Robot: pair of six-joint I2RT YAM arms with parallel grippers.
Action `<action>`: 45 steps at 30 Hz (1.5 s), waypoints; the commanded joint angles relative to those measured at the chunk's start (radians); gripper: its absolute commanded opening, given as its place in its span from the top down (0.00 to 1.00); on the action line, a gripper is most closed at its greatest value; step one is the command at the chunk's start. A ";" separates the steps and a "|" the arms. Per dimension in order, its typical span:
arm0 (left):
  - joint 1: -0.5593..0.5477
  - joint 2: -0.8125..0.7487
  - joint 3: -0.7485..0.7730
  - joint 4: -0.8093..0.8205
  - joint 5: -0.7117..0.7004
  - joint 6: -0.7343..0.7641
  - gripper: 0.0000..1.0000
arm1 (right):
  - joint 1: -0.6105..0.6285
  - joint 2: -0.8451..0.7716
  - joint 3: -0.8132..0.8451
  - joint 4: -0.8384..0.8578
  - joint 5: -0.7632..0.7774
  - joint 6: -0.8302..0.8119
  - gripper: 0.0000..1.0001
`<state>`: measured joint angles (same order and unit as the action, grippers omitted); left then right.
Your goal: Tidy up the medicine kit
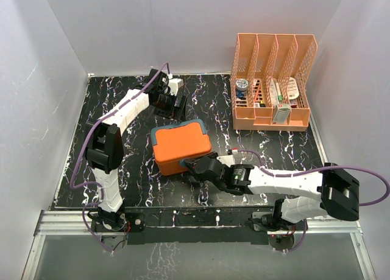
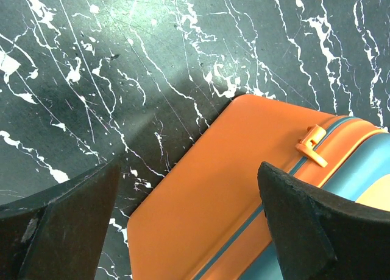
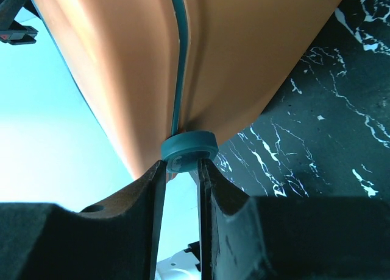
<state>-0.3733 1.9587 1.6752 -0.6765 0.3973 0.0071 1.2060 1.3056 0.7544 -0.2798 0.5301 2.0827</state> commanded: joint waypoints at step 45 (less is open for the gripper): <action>-0.016 -0.050 -0.083 -0.078 0.058 0.006 0.06 | -0.089 0.292 0.002 -0.233 0.148 0.177 0.82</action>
<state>-0.3672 1.9469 1.6409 -0.5655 0.4000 -0.0311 1.2030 1.4700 0.8295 -0.1471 0.5755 2.0819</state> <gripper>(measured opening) 0.935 0.226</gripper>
